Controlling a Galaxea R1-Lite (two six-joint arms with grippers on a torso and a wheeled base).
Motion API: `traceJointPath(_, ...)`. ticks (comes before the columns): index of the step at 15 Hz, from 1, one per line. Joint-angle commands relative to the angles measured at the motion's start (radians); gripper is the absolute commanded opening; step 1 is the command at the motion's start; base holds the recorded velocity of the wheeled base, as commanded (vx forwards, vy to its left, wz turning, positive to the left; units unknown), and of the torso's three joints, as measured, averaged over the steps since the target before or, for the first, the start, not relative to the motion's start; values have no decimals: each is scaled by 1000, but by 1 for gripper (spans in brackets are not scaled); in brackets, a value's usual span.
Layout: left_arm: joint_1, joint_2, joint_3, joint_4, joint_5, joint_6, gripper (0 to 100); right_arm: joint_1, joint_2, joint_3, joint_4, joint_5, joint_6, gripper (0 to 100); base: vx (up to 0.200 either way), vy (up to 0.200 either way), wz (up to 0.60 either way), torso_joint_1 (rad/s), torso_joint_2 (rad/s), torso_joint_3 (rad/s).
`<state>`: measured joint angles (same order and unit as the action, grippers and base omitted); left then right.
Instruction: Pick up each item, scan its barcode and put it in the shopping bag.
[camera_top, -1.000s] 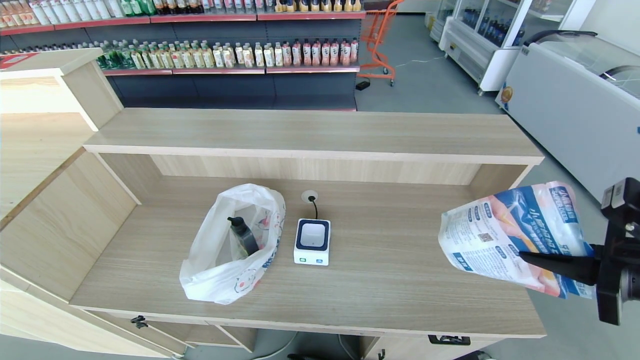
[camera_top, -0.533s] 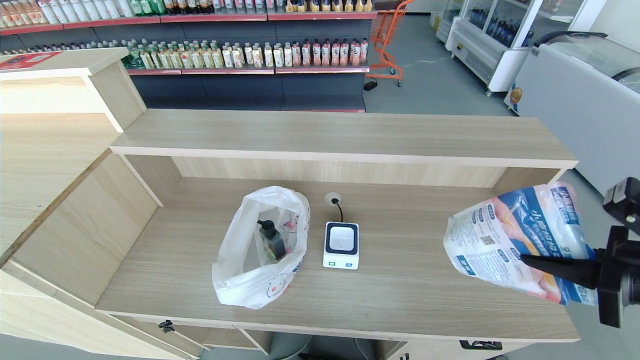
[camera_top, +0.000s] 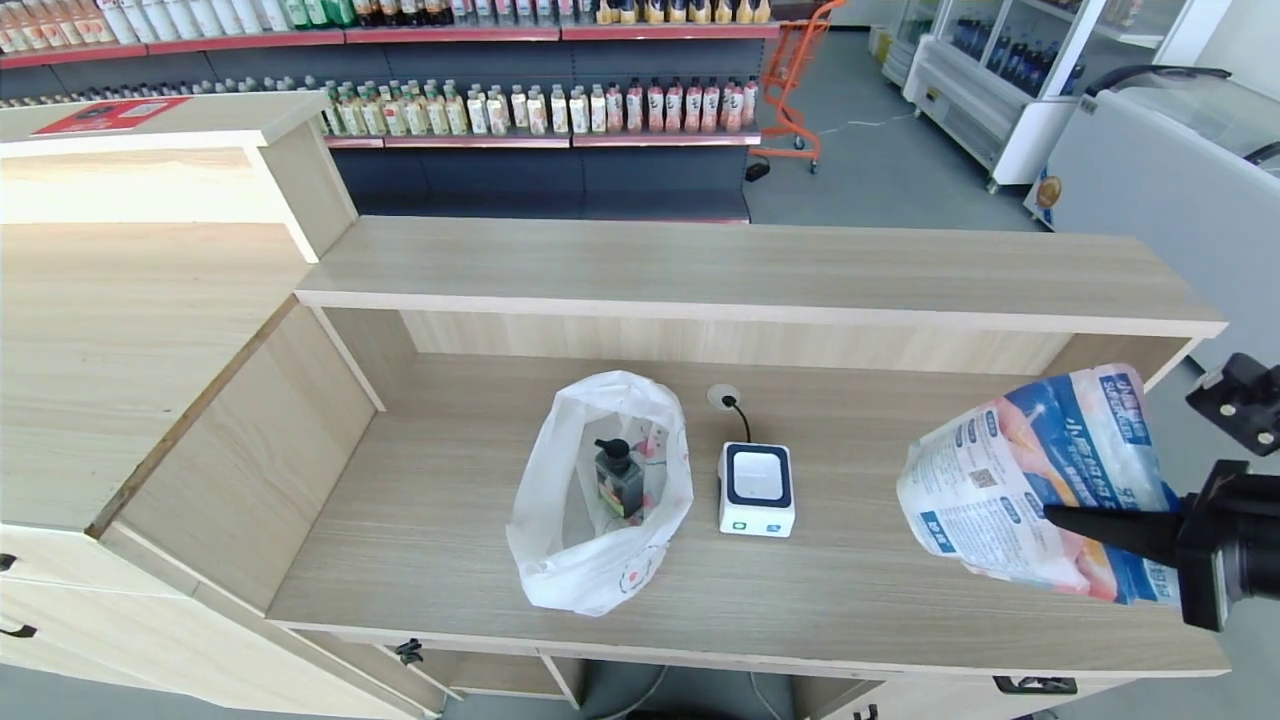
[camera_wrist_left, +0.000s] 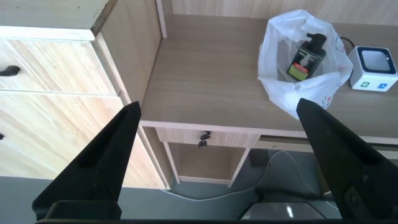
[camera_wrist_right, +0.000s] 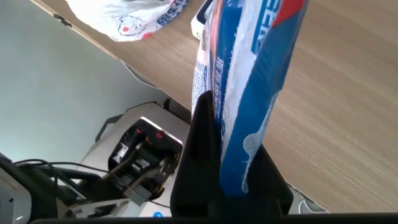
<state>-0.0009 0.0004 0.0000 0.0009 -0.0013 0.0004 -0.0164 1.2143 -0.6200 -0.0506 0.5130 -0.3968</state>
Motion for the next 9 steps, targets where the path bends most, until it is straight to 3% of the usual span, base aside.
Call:
traceJointPath(1,1,0,0,-1,0,-2,100,-4,39,-7,-5,-7,-5,0,0,0,0,0,0,0)
traceJointPath(4,1,0,0,-1,0,1,100,-4,96,-23,-75,-45,-8,0,0,0,0,0,0,0)
traceJointPath(9,1,0,0,-1,0,3,100,-4,248,-58,-190,-54,-59,0,200,200,0,1,-1,4)
